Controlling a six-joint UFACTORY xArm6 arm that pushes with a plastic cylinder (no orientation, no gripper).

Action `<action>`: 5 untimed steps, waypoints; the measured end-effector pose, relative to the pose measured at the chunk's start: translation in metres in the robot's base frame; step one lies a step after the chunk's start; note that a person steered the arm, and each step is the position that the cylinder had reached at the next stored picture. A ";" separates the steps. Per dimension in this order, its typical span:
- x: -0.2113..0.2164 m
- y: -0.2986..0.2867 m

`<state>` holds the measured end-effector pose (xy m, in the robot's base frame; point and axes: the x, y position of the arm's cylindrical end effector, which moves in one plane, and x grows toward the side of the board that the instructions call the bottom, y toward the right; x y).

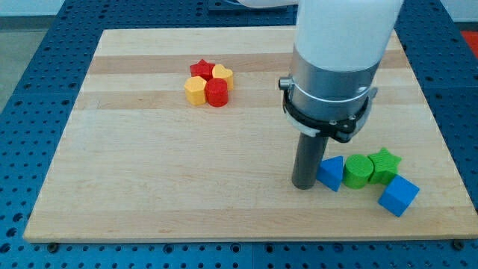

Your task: Slightly push the blue triangle into group of blocks

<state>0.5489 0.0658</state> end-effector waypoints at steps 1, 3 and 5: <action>-0.016 -0.016; -0.019 0.014; -0.007 0.038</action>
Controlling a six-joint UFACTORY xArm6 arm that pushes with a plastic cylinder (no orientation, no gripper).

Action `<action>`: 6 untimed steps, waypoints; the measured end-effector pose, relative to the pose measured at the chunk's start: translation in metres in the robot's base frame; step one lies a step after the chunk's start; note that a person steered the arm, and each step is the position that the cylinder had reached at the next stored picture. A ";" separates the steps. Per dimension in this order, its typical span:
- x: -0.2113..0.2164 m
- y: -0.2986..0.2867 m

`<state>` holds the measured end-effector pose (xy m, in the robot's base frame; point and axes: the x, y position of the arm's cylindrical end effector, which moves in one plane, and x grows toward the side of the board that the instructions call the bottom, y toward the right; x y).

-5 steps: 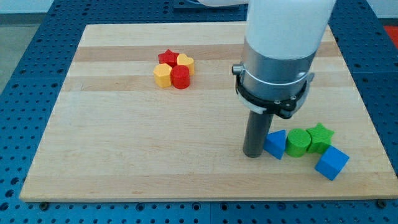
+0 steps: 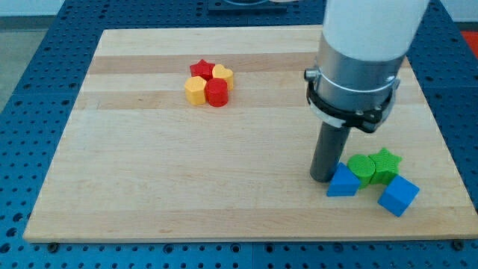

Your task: Slightly push the blue triangle into group of blocks

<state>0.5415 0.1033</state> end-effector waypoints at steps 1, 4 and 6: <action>0.004 0.000; 0.017 0.012; 0.022 0.012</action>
